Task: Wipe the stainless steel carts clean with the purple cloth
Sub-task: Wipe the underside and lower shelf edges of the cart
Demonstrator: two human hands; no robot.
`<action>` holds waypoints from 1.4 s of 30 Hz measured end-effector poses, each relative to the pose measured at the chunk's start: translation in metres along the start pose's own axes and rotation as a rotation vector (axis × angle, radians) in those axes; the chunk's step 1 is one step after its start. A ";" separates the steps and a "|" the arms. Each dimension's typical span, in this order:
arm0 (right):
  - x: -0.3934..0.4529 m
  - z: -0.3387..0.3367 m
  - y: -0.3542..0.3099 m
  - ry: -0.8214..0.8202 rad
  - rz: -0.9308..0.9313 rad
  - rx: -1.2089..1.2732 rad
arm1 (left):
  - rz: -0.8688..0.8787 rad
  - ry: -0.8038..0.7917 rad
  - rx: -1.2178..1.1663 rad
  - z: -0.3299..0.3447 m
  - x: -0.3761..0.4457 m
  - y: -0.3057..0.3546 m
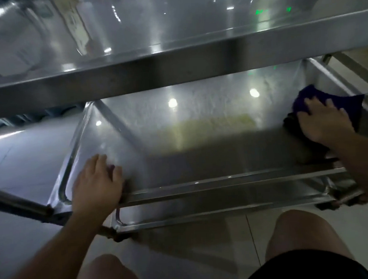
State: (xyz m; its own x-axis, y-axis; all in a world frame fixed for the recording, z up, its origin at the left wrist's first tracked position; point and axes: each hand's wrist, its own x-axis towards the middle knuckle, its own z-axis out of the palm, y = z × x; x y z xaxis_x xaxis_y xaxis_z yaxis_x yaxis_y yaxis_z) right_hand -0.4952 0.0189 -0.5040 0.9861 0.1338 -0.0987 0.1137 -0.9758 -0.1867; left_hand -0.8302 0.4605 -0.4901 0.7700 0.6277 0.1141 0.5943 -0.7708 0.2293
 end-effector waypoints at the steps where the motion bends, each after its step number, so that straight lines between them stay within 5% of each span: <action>1: -0.003 0.003 -0.016 0.000 0.020 0.010 | -0.051 -0.029 -0.003 0.003 0.001 -0.006; 6: -0.035 0.023 -0.150 -0.027 -0.158 -0.022 | -0.097 -0.082 -0.013 0.013 0.005 -0.008; 11: -0.105 0.061 -0.302 -0.086 -0.639 -0.019 | -0.080 -0.094 0.011 0.013 0.005 -0.010; 15: -0.103 0.060 -0.282 -0.140 -0.790 -0.021 | -0.055 -0.093 0.002 0.012 0.004 -0.012; 18: -0.057 0.042 -0.186 -0.049 -0.603 -0.026 | -0.051 -0.092 -0.005 0.012 0.003 -0.013; 22: -0.001 0.010 -0.056 0.010 -0.073 -0.012 | -0.034 -0.088 0.009 0.013 0.003 -0.013; 25: 0.022 0.006 -0.058 -0.004 0.187 0.048 | -0.034 -0.094 0.028 0.016 0.002 -0.013; 27: 0.034 0.009 -0.094 0.003 0.190 0.070 | -0.036 -0.089 0.033 0.017 0.002 -0.014; 36: -0.047 0.057 -0.337 -0.098 -0.639 -0.035 | -0.059 -0.106 0.020 0.012 0.002 -0.011; 42: -0.145 0.074 -0.294 -0.194 -0.948 -0.003 | -0.072 -0.090 -0.043 0.006 -0.001 -0.008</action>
State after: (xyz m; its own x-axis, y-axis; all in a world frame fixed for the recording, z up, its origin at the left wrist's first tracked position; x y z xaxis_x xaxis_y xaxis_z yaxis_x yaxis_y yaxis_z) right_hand -0.6808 0.2993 -0.5071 0.4473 0.8918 -0.0679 0.8523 -0.4481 -0.2697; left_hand -0.8339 0.4650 -0.4979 0.7445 0.6676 0.0091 0.6400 -0.7175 0.2748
